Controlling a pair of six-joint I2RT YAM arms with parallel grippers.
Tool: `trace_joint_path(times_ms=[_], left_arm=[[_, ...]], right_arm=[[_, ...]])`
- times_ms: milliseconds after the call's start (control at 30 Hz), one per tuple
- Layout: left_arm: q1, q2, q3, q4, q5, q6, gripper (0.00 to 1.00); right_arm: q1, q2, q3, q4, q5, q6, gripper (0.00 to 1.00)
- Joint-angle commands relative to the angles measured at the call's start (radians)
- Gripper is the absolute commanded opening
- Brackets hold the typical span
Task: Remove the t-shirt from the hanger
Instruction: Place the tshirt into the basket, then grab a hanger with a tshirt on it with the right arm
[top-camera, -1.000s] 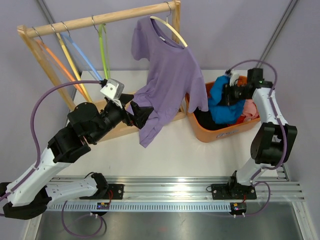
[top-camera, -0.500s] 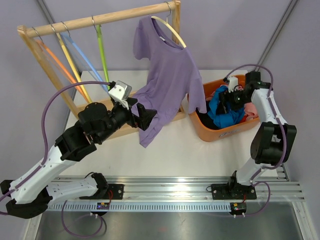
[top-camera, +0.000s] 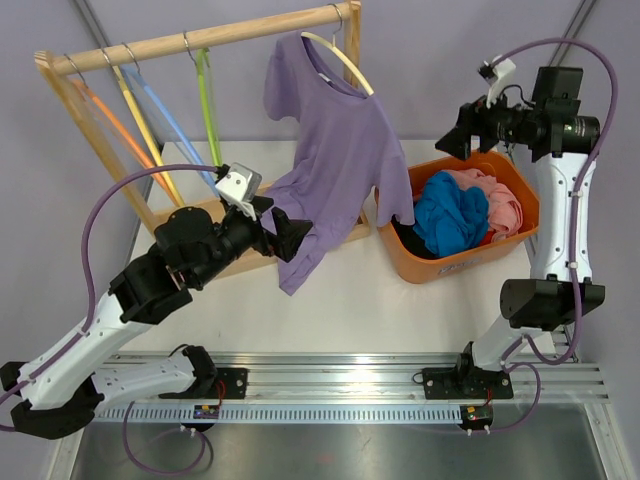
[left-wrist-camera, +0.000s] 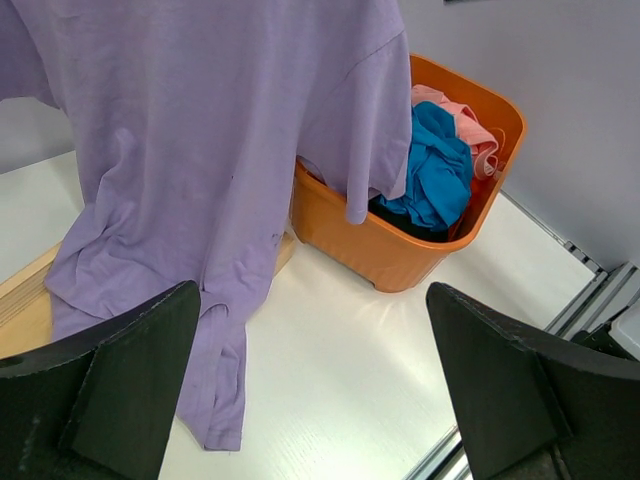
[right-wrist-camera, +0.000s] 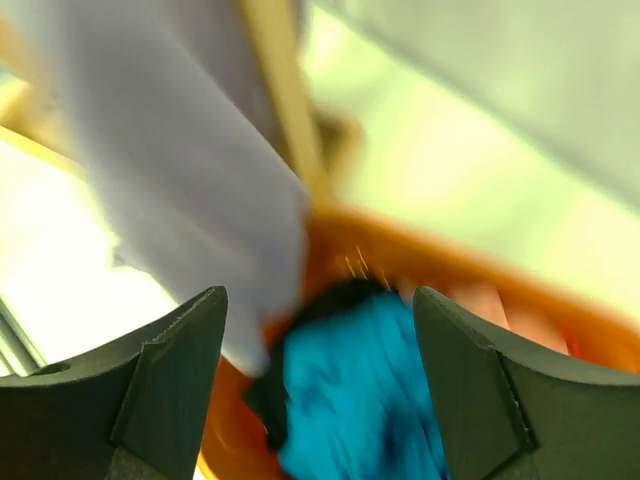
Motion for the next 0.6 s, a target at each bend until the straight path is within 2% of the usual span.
trace_joint_path(times_ms=[0, 33, 133, 200, 233, 400, 567], left_arm=[[0.006, -0.015, -0.005, 0.044, -0.017, 0.013, 0.99], [0.006, -0.013, -0.003, 0.041, -0.016, 0.009, 0.99], [0.007, -0.015, 0.0, 0.029, -0.014, -0.01, 0.99], [0.007, -0.024, -0.016, 0.03, -0.019, -0.022, 0.99], [0.007, -0.027, -0.022, 0.033, -0.02, -0.034, 0.99], [0.007, -0.039, -0.045, 0.053, -0.023, -0.059, 0.99], [0.007, -0.045, -0.056, 0.052, -0.032, -0.065, 0.99]], right_arm=[[0.111, 0.019, 0.162, 0.033, -0.168, 0.153, 0.81], [0.162, 0.012, 0.17, 0.125, -0.128, 0.232, 0.81], [0.188, 0.015, 0.206, 0.33, -0.045, 0.442, 0.77], [0.225, 0.027, 0.24, 0.4, 0.009, 0.498, 0.74], [0.251, 0.048, 0.258, 0.423, 0.079, 0.489, 0.73], [0.387, 0.134, 0.357, 0.452, 0.207, 0.479, 0.71], [0.461, 0.213, 0.407, 0.494, 0.375, 0.411, 0.7]])
